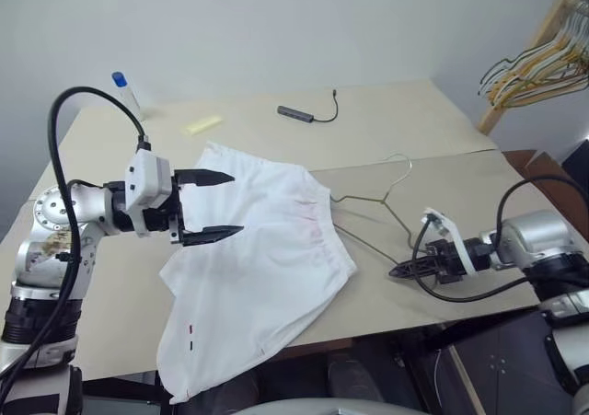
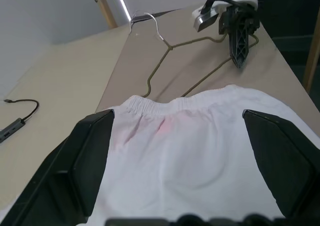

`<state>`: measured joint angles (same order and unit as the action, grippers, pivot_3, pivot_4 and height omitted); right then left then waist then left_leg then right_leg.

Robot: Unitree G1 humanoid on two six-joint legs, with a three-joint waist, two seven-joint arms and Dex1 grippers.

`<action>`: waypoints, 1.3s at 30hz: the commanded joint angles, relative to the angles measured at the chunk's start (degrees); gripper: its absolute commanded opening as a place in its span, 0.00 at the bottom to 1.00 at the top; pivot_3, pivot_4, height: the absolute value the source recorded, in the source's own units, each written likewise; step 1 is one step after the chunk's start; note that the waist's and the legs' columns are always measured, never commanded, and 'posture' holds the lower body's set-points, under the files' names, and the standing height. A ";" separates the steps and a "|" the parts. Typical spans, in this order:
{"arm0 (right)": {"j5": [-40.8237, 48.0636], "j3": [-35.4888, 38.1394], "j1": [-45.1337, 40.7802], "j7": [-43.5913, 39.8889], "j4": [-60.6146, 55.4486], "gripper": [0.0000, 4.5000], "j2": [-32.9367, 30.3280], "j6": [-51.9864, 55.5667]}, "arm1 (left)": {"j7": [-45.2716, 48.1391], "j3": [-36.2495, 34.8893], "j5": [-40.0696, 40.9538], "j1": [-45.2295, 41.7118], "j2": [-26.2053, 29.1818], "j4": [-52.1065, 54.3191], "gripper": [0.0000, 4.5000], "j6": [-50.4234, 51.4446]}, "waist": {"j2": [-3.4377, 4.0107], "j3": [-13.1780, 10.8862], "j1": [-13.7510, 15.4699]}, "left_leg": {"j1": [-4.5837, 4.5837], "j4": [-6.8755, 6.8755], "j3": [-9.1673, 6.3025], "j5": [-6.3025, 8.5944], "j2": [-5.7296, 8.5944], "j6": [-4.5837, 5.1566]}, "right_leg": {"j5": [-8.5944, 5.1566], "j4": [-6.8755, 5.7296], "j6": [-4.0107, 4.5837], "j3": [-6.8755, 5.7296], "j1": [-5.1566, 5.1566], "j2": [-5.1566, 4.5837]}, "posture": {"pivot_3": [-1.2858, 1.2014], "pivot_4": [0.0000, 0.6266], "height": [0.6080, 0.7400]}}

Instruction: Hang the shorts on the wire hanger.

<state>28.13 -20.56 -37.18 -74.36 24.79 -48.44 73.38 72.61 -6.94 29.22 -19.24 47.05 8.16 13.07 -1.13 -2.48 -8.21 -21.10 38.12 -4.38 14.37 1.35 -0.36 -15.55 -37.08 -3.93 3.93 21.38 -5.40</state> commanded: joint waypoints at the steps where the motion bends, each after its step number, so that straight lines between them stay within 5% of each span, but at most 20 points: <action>1: -1.31 -1.10 -3.04 -2.80 1.81 0.00 0.23 -2.65 | -0.47 -1.90 0.66 -0.30 1.16 1.21 0.99 0.07 | 0.00 0.00 0.57 | 0.00 0.00 0.00 0.00 0.01 0.00 | 0.00 0.00 0.00 0.00 0.00 -0.02 | 0.50 0.00 1.00; 12: -6.65 -0.01 -10.34 -2.70 11.76 0.00 5.10 -7.86 | -1.37 -1.84 0.17 -0.23 1.03 1.17 0.99 -0.45 | 0.00 0.00 1.44 | -0.01 0.00 -0.01 0.00 0.02 -0.01 | 0.02 -0.02 0.03 -0.01 0.05 0.00 | 0.50 0.00 1.00; 20: -10.44 8.89 -6.18 9.80 -14.72 0.00 -1.19 -17.71 | -3.70 0.59 -3.87 -5.86 -0.89 -4.01 0.99 -3.55 | 0.04 -0.02 1.58 | -0.25 0.00 0.00 -0.01 0.03 -0.02 | 0.02 -0.10 0.04 0.00 0.39 -0.03 | 0.48 0.00 1.00; 25: -19.88 4.56 -5.84 17.72 -31.46 0.00 -3.56 -22.91 | -4.98 4.94 -10.28 -20.50 -5.40 -15.94 0.99 -10.52 | 0.03 -0.01 1.32 | -0.44 0.04 0.04 -0.06 0.01 -0.09 | 0.07 -0.13 0.08 0.00 0.59 0.02 | 0.46 0.00 1.00; 34: -23.87 0.61 -9.31 16.56 -40.39 0.00 -3.79 -23.81 | 8.96 15.60 -19.21 -36.21 -8.99 -35.32 0.99 -26.87 | 0.03 0.00 -1.30 | -1.05 0.30 0.02 -0.06 0.14 -0.09 | 0.17 -0.09 -0.01 -0.02 0.98 -0.10 | 0.44 0.00 1.00; 39: -23.66 0.25 -10.65 15.20 -41.88 0.00 -3.76 -22.86 | 8.23 22.64 -29.84 -41.10 -11.23 -49.40 0.99 -38.16 | 0.03 0.00 -3.08 | -0.94 0.31 0.00 -0.07 0.13 -0.08 | 0.16 -0.10 -0.02 -0.03 0.89 -0.06 | 0.43 0.00 1.00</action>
<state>4.66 -21.50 -46.06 -58.87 -15.58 -51.69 50.53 82.06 15.24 1.53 -57.94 35.95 -38.83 -22.26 -1.10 -2.48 -11.29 -22.06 38.43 -4.40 14.31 1.45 -0.44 -15.39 -37.18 -3.95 3.89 22.27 -5.44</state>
